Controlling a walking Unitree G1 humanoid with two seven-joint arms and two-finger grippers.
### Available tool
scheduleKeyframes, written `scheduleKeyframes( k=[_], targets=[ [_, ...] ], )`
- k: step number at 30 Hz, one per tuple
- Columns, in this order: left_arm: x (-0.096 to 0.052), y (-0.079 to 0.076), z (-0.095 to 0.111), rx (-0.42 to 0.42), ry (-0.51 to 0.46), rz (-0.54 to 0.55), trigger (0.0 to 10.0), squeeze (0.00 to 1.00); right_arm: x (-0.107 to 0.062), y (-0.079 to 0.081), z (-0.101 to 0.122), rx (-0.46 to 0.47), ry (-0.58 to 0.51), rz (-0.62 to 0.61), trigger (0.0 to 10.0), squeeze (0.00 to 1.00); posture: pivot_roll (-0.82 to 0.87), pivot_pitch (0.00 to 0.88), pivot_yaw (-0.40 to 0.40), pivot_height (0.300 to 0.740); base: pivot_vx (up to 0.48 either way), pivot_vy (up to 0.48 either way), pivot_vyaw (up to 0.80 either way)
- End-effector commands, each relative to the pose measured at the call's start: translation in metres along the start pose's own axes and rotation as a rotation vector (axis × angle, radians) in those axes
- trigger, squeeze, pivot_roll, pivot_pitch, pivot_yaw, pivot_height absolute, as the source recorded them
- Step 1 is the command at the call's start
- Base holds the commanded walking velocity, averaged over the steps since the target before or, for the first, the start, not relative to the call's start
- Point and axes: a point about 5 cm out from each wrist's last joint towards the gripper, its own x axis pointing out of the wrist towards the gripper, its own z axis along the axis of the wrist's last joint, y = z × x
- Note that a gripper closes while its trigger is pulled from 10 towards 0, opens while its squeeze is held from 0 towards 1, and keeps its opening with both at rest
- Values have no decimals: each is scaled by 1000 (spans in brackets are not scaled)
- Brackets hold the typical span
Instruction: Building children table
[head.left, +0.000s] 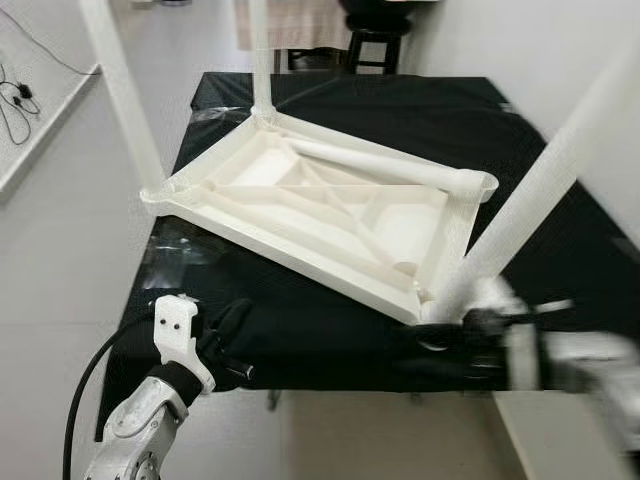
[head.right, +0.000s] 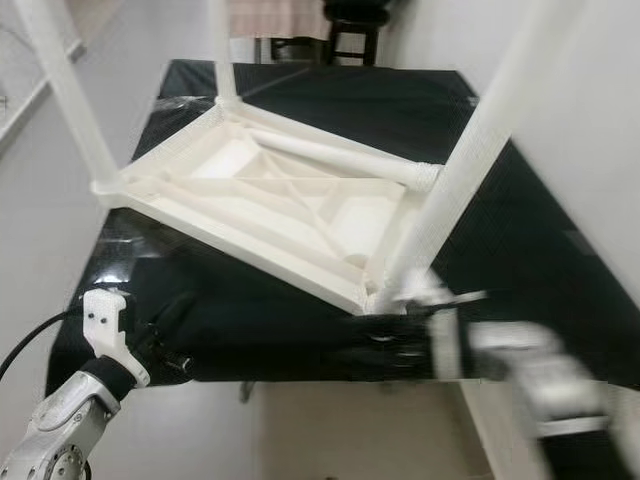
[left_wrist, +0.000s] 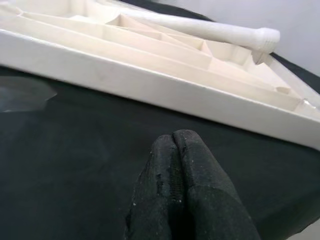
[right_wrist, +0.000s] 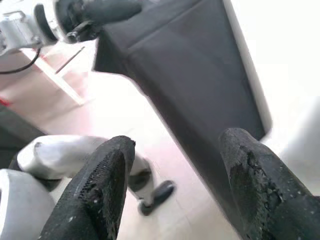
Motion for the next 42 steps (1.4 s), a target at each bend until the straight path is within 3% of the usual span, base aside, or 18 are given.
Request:
scheduleKeyframes(
  k=[1, 3, 4, 5, 7, 10, 11, 14, 16, 19, 22, 23, 24, 32, 33, 38, 42],
  targets=[
    [-2, -1, -4, -2, 24, -13, 10000, 0, 3, 4, -5, 16, 3, 54, 10000, 0, -15, 95, -76, 740, 0, 0, 0],
    [-2, 0, -4, -1, 25, -14, 10000, 0, -7, 3, -7, 14, 53, 49, 10000, 0, -17, 96, -80, 740, 0, 0, 0],
    [-1, 0, -4, 1, 26, -15, 10000, 0, -25, -13, -12, -12, 176, -54, 10000, 0, -16, 92, -84, 740, 0, 0, 0],
    [-1, 0, -4, 2, 27, -16, 10000, 0, -31, -20, -13, -25, 211, -106, 10000, 0, -15, 91, -84, 740, 0, 0, 0],
    [-1, -1, -5, 3, 28, -17, 10000, 0, -32, -29, -9, -52, 209, -168, 10000, 0, -11, 90, -86, 740, 0, 0, 0],
    [-1, -1, -5, 7, 29, -18, 10000, 0, -28, -42, 0, -101, 167, -264, 10000, 0, -10, 89, -86, 740, 0, 0, 0],
    [0, -1, -5, 9, 31, -20, 10000, 0, -12, -52, 16, -177, 83, -323, 10000, 0, -9, 86, -85, 740, 0, 0, 0],
    [0, -1, -5, 12, 32, -22, 10000, 0, 2, -53, 27, -204, 17, -320, 10000, 0, -5, 83, -85, 740, 0, 0, 0],
    [0, -2, -6, 15, 34, -24, 10000, 0, 21, -50, 42, -225, -67, -273, 10000, 0, 3, 80, -86, 740, 0, 0, 0],
    [0, -2, -6, 24, 36, -26, 10000, 0, 56, -27, 54, -265, -117, -35, 10000, 0, 7, 78, -87, 740, 0, 0, 0],
    [0, -2, -6, 25, 36, -25, 10000, 0, 67, -21, 55, -285, -114, 25, 10000, 0, 8, 78, -89, 740, 0, 0, 0],
    [0, -2, -6, 25, 36, -25, 10000, 0, 78, -15, 57, -302, -115, 71, 10000, 0, 7, 77, -90, 740, 0, 0, 0],
    [0, -3, -6, 26, 36, -25, 10000, 0, 99, 1, 60, -333, -129, 177, 10000, 0, 13, 78, -94, 740, 0, 0, 0],
    [0, -4, -6, 27, 33, -19, 10000, 0, 122, 6, 64, -360, -138, 226, 10000, 0, 25, 80, -97, 740, 0, 0, 0],
    [0, -4, -6, 25, 32, -17, 10000, 0, 126, 13, 64, -367, -118, 273, 10000, 0, 22, 86, -101, 740, 0, 0, 0],
    [0, -5, -6, 22, 32, -17, 10000, 0, 128, 19, 64, -377, -109, 308, 10000, 0, 21, 87, -101, 740, 0, 0, 0],
    [0, -6, -6, 25, 36, -22, 10000, 0, 118, -4, 60, -434, -14, 223, 10000, 0, 27, 88, -100, 740, 0, 0, 0]
  ],
)
